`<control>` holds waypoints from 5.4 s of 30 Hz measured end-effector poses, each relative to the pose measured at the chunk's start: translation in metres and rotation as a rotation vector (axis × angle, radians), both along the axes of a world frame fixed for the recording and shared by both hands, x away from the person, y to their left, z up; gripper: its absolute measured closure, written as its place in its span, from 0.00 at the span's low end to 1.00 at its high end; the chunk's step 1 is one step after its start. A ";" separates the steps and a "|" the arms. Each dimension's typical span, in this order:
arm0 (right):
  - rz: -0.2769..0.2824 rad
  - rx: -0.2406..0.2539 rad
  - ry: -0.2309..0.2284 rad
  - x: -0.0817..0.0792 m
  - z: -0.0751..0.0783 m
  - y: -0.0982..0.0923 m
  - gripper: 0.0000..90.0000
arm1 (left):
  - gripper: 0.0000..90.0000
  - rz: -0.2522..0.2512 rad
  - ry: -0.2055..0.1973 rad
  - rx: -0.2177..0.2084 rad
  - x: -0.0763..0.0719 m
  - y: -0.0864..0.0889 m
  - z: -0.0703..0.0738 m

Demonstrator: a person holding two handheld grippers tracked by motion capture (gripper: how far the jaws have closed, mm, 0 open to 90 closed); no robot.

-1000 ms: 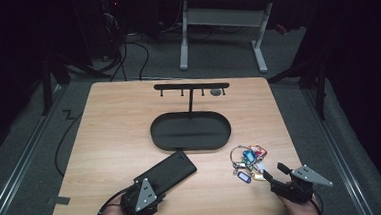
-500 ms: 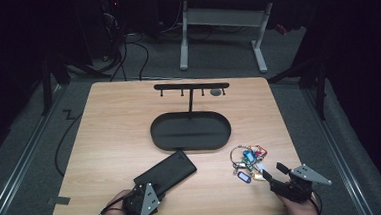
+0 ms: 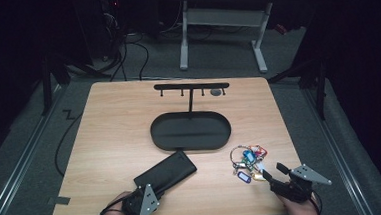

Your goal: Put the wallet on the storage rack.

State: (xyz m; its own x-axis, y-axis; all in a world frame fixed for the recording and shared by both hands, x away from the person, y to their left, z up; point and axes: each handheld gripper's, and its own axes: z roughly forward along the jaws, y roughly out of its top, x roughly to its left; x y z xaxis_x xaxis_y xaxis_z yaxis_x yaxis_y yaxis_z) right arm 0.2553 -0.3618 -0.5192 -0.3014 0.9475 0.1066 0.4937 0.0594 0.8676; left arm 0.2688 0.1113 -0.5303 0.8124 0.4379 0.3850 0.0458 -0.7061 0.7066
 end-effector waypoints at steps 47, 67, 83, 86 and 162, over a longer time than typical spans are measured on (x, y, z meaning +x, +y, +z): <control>0.000 -0.003 -0.006 0.000 0.000 -0.002 0.37 | 0.89 0.055 0.163 -0.308 -0.002 0.027 0.034; -0.002 0.003 0.002 0.001 -0.001 -0.001 0.37 | 0.90 0.052 0.234 -0.459 -0.002 0.038 0.046; -0.001 0.003 0.004 0.000 0.000 -0.001 0.37 | 0.90 0.065 0.243 -0.519 0.001 0.044 0.045; -0.001 0.002 0.004 0.000 0.000 -0.001 0.37 | 0.90 0.067 0.241 -0.523 0.002 0.045 0.045; 0.012 -0.010 0.012 0.002 -0.002 0.000 0.37 | 0.76 0.136 0.208 -0.428 0.012 0.051 0.036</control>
